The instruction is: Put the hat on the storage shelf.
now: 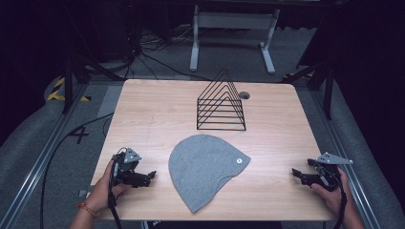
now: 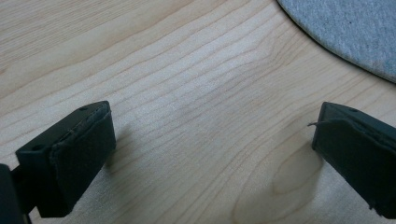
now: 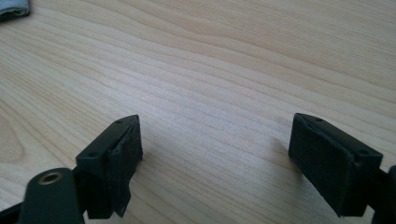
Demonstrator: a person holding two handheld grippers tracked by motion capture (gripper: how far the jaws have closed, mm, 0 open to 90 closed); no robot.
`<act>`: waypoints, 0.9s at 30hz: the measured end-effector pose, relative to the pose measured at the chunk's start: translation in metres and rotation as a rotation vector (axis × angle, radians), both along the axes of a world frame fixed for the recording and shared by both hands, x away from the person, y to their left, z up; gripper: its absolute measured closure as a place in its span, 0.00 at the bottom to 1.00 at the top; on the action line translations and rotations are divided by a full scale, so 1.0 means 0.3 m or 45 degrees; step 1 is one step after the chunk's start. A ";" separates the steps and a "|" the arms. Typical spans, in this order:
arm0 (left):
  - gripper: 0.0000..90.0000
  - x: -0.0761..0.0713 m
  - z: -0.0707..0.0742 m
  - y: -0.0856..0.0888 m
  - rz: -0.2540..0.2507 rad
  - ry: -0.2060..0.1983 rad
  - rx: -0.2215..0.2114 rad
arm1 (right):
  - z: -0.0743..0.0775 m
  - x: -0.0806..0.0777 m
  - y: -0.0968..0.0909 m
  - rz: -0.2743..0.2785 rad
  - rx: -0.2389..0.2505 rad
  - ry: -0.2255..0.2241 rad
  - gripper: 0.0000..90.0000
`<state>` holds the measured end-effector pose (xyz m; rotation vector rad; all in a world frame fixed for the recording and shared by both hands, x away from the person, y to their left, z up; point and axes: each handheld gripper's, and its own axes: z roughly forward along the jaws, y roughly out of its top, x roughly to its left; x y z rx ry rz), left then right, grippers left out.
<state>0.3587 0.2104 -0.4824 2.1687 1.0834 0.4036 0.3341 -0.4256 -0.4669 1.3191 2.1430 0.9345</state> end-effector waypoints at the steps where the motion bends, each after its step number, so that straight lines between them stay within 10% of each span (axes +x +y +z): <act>1: 0.00 -0.001 0.000 -0.001 0.005 0.005 -0.003 | 0.000 0.000 0.000 0.000 0.000 0.000 0.19; 14: 0.08 -0.006 0.013 0.004 -0.043 0.024 0.020 | 0.004 0.007 0.000 0.015 -0.007 0.012 0.19; 18: 0.14 -0.015 0.028 -0.002 -0.084 0.046 0.040 | 0.029 0.026 -0.003 0.083 -0.052 0.068 0.33; 27: 0.26 -0.031 0.044 -0.072 -0.172 0.072 0.042 | 0.129 0.092 0.105 0.286 -0.109 -0.006 0.47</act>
